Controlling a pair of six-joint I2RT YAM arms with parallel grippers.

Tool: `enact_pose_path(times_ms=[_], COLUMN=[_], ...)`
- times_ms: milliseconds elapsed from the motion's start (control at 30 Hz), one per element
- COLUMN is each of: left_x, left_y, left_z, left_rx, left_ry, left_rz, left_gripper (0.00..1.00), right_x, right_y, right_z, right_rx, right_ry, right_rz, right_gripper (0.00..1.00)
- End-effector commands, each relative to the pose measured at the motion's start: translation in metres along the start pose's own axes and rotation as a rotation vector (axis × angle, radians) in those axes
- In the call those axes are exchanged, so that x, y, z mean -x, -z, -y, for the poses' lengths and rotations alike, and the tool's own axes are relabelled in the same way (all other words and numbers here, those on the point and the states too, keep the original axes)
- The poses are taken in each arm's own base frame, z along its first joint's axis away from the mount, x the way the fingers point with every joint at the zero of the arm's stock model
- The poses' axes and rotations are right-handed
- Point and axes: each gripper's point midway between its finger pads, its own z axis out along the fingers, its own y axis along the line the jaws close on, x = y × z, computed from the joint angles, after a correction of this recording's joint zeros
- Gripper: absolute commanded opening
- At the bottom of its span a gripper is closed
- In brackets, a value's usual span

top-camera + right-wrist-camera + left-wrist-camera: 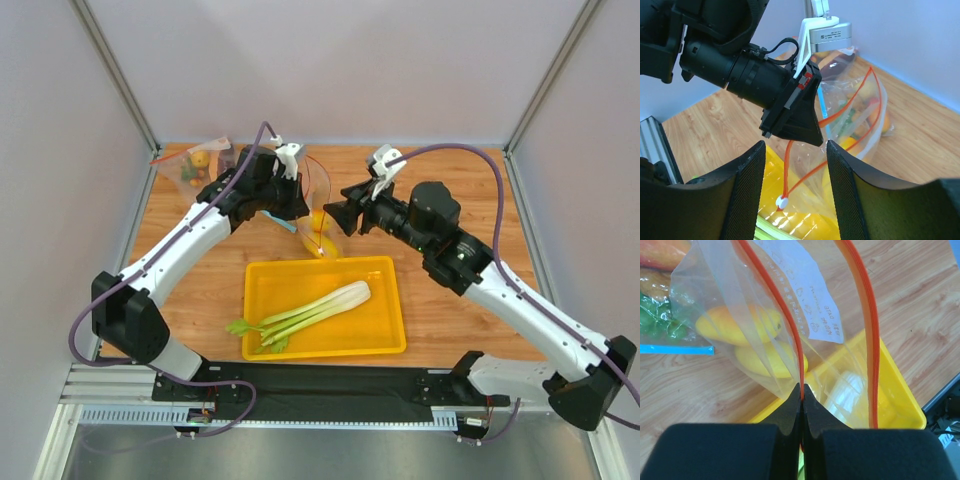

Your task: Open the zip-top bag and remove the fake food

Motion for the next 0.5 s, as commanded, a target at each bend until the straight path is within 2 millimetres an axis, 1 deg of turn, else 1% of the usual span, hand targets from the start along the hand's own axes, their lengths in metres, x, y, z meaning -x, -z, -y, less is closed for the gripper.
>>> enact_pose_path(times_ms=[0,33,67,133,167,233,267,333,467], left_x=[0.015,0.016,0.017,0.018,0.018,0.019,0.019,0.019,0.018], left_y=[0.018,0.020,0.021,0.023,0.023,0.024,0.025,0.025,0.025], left_z=[0.015,0.016,0.016,0.018,0.018,0.019,0.020,0.020,0.021], left_rx=[-0.045,-0.044,-0.047,-0.051,-0.050,-0.053,-0.057,-0.061,-0.064], left_ry=[-0.038,-0.039,-0.042,-0.044,-0.042,-0.042,-0.041,-0.039,-0.036], left_rz=[0.068,0.072,0.076,0.083,0.083,0.087,0.087,0.088,0.088], left_gripper=[0.00,0.00,0.00,0.00,0.00,0.00,0.00,0.00,0.00], right_x=[0.021,0.021,0.014,0.016,0.010,0.013,0.006,0.007,-0.001], right_y=[-0.016,-0.020,-0.028,-0.034,-0.041,-0.045,-0.051,-0.055,-0.075], right_z=[-0.018,-0.018,-0.022,-0.016,-0.015,-0.005,-0.002,0.007,0.020], right_rx=[0.149,0.161,0.196,0.208,0.221,0.213,0.220,0.222,0.247], right_ry=[-0.038,-0.051,-0.080,-0.110,-0.129,-0.170,-0.194,-0.242,-0.291], right_rz=[0.024,0.018,-0.003,0.000,-0.017,-0.013,-0.033,-0.037,-0.065], right_gripper=[0.53,0.53,0.53,0.53,0.53,0.53,0.53,0.53,0.53])
